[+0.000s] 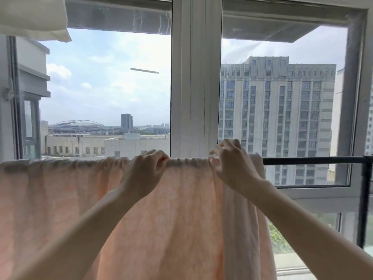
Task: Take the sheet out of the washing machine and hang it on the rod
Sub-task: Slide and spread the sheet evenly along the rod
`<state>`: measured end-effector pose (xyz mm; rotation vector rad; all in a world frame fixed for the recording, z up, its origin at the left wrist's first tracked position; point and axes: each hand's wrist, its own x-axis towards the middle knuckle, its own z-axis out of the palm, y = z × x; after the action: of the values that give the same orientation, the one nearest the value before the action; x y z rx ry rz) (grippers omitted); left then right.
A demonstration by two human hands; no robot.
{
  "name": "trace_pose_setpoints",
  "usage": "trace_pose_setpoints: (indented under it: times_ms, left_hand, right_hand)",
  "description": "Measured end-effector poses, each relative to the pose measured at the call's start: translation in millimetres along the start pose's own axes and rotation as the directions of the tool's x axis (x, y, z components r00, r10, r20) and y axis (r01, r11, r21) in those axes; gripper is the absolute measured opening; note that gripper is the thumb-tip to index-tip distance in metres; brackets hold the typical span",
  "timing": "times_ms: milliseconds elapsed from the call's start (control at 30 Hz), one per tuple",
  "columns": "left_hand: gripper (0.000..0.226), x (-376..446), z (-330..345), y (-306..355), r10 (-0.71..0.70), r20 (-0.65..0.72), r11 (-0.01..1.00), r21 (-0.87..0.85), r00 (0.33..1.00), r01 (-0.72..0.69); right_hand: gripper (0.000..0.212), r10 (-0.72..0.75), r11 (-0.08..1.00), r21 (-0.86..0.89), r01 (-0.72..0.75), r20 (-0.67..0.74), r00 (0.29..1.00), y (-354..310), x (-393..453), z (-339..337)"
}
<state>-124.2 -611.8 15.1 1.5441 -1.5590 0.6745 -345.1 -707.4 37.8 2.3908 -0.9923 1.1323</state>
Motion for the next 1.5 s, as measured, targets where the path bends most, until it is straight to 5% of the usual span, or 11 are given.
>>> trace_pose_setpoints:
  times_ms: [200, 367, 433, 667, 833, 1000, 1133, 1233, 1367, 1500]
  left_hand:
    - [0.022, -13.4, -7.3, 1.4, 0.081, -0.061, 0.992, 0.102, 0.995, -0.074]
    - [0.027, -24.6, -18.5, -14.2, -0.252, -0.241, 0.917, 0.25, 0.937, 0.311]
    - [0.018, -28.4, -17.2, -20.7, -0.279, -0.219, 0.899, 0.281, 0.935, 0.335]
    - [0.016, -17.8, -9.4, -8.0, -0.204, -0.257, 0.947, 0.193, 0.944, 0.257]
    - [0.017, -4.9, 15.3, 25.0, -0.041, -0.241, 0.992, 0.103, 0.97, 0.067]
    - [0.014, 8.5, 25.4, 37.8, 0.017, -0.172, 1.0, 0.019, 0.985, -0.014]
    - [0.016, 10.2, 26.5, 37.2, 0.131, 0.025, 0.991, 0.023, 0.991, -0.132]
    - [0.029, 7.7, 17.9, 29.1, 0.096, 0.042, 0.995, 0.025, 0.995, -0.097]
    - [0.027, 4.1, 15.4, 14.1, 0.107, 0.061, 0.977, 0.177, 0.992, -0.116]
    - [0.022, 9.4, 16.6, 17.2, 0.047, 0.036, 0.993, 0.109, 0.998, -0.05]
  right_hand:
    - [0.028, -0.181, 0.972, 0.159, 0.173, 0.037, 0.983, -39.0, 5.7, 24.9]
    - [0.032, -0.186, 0.965, 0.193, 0.179, 0.016, 0.982, -48.1, 10.3, 33.3]
    - [0.029, -0.202, 0.956, 0.216, 0.198, -0.003, 0.979, -50.3, 12.1, 36.0]
    - [0.016, -0.183, 0.913, 0.362, 0.189, -0.05, 0.982, -33.0, 14.7, 30.8]
    - [0.014, -0.064, 0.99, 0.123, 0.07, -0.053, 0.997, 0.9, 13.5, 22.9]
    - [0.015, 0.103, 0.985, 0.145, -0.094, -0.056, 0.993, 29.0, 8.6, 22.5]
    - [0.013, 0.075, 0.973, 0.22, -0.071, -0.01, 0.997, 32.2, 6.0, 20.0]
    - [0.017, 0.022, 0.952, 0.303, -0.038, 0.056, 0.998, 32.5, 5.3, 14.3]
    - [0.016, -0.054, 0.991, 0.126, 0.05, 0.023, 0.998, 36.5, 2.6, 17.3]
    - [0.009, -0.05, 0.991, 0.126, 0.048, 0.01, 0.999, 38.0, 5.4, 15.8]
